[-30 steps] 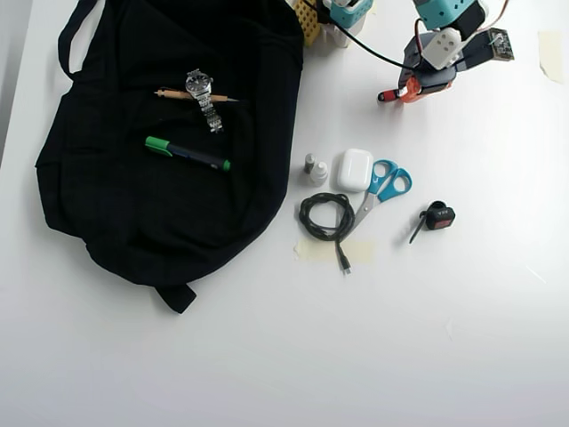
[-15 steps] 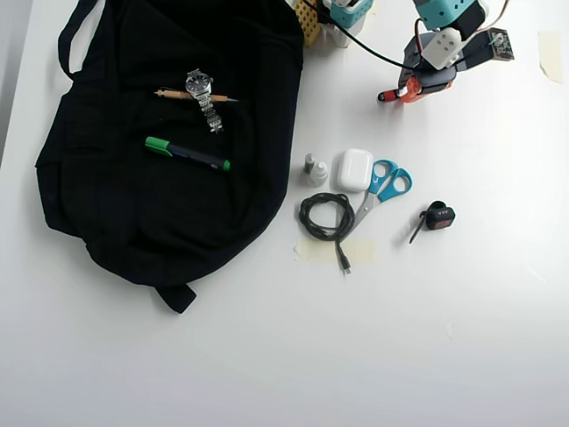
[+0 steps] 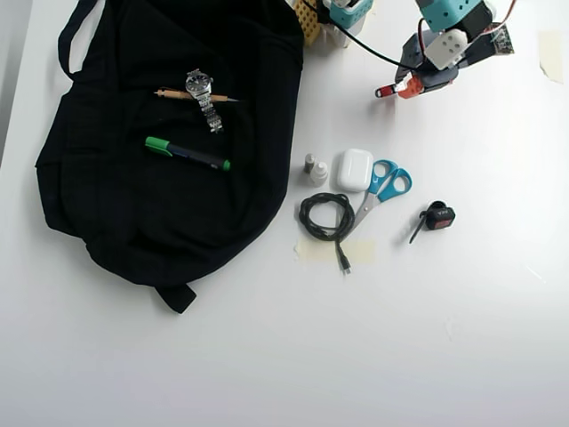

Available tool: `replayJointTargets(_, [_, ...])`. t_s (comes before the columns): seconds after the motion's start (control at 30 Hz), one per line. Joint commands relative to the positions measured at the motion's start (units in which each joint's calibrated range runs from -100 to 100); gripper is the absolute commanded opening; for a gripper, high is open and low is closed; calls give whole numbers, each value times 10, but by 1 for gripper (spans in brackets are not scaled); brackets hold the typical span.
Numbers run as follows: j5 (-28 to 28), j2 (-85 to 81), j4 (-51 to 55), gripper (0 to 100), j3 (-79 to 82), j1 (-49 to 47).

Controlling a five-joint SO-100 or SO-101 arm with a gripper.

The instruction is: Put the usb stick into the black bag

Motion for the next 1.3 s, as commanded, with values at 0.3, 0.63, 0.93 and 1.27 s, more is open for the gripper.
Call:
replayJointTargets(0.3, [33,-10,80,2,-142,23])
replayJointTargets(0.63, [10,-119,79,2,-189,26])
replayJointTargets(0.93, [-61,-226,55,2,-188,28])
replayJointTargets(1.27, [-185,-314,-17,2,-178,29])
